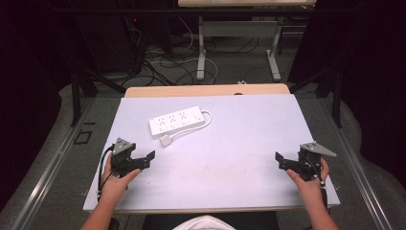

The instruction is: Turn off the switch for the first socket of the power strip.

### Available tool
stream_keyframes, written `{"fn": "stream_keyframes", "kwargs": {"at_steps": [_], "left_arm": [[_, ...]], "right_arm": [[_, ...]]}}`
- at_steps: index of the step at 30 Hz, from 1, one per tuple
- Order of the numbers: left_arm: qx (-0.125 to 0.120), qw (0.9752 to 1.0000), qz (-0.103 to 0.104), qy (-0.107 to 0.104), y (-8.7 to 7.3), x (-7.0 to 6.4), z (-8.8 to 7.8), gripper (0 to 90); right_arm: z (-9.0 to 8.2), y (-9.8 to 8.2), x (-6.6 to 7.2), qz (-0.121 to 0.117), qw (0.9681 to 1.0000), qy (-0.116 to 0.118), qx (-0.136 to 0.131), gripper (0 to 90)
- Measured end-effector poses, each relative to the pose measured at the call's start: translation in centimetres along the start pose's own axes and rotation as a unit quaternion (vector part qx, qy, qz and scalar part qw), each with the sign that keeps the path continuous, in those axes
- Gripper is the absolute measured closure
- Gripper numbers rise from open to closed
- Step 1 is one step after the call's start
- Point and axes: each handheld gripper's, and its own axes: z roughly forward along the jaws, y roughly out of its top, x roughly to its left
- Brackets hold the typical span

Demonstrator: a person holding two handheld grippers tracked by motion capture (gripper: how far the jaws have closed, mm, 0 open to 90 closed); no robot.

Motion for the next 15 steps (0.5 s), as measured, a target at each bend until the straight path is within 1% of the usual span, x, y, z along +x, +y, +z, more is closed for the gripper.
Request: {"fn": "stream_keyframes", "kwargs": {"at_steps": [2,3,4,5,6,7,8,9,10,12,13,15], "left_arm": [[-0.001,1.0,0.002,-0.002,0.1,-0.1,0.0,16.1],[-0.001,1.0,0.002,-0.002,0.1,-0.1,0.0,16.4],[0.0,1.0,0.003,-0.004,0.3,-0.3,0.1,17.1],[-0.005,1.0,-0.002,-0.007,0.3,-0.4,0.1,17.3],[-0.005,0.9999,-0.006,-0.012,0.4,-0.4,0.1,18.3],[-0.005,0.9999,-0.006,-0.012,0.4,-0.4,0.1,21.0],[-0.007,0.9998,-0.011,-0.013,0.5,-0.6,0.1,22.3],[-0.009,0.9998,-0.008,-0.014,0.6,-0.8,0.1,22.8],[-0.01,0.9998,-0.006,-0.013,0.6,-0.9,0.1,24.4],[-0.01,0.9999,-0.005,-0.013,0.6,-1.0,0.1,26.4],[-0.007,0.9998,-0.007,-0.016,0.7,-1.2,0.2,27.0],[-0.001,0.9998,-0.004,-0.021,0.8,-1.4,0.2,28.1]], "right_arm": [[0.1,0.0,0.0,-0.006,1.0,0.001,-0.001,0.0],[0.1,-0.1,0.0,-0.004,1.0,0.002,0.001,0.0],[0.2,-0.1,0.1,-0.002,1.0,0.003,-0.004,0.3],[0.1,-0.1,0.1,-0.003,1.0,0.008,0.0,0.6],[0.1,-0.2,0.0,-0.006,0.9999,0.009,0.0,1.0],[0.2,-0.2,0.1,-0.007,0.9999,0.008,-0.002,1.2],[0.1,-0.2,0.0,-0.01,0.9999,0.007,0.003,1.3],[0.0,-0.2,0.0,-0.01,0.9999,0.006,0.006,1.5],[0.0,-0.2,0.0,-0.007,0.9999,0.009,0.003,1.6],[-0.1,-0.2,0.0,-0.013,0.9999,0.01,-0.002,1.9],[-0.2,-0.3,0.1,-0.005,1.0,0.008,0.0,2.0],[-0.2,-0.2,0.1,-0.004,1.0,0.008,-0.001,2.4]]}}
